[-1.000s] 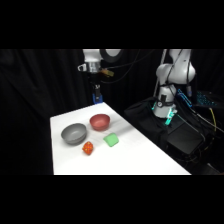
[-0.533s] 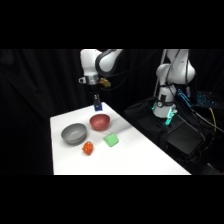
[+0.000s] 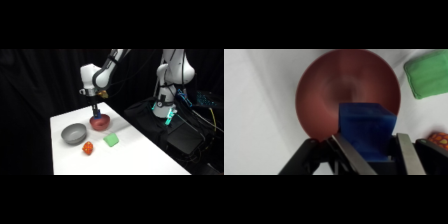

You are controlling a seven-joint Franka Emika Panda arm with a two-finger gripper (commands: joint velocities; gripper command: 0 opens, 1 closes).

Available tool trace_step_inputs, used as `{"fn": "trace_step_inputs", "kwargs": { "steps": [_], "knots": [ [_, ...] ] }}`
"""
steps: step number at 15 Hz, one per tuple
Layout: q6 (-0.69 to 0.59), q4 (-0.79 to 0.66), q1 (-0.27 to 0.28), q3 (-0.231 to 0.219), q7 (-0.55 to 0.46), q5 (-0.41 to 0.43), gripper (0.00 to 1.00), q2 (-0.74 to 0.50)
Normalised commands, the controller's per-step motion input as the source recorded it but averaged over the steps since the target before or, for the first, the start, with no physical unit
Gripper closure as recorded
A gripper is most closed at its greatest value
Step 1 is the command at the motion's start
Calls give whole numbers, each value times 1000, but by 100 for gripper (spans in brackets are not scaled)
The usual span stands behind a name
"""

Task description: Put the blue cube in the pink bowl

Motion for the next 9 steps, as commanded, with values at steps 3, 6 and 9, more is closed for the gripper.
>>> {"fn": "trace_step_inputs", "kwargs": {
  "steps": [3,6,9],
  "knots": [
    [93,131,-116,146,-51,136,74,157],
    [88,88,-71,111,1,88,22,92],
    [18,47,-86,94,-37,89,0,-18]
  ]
}}
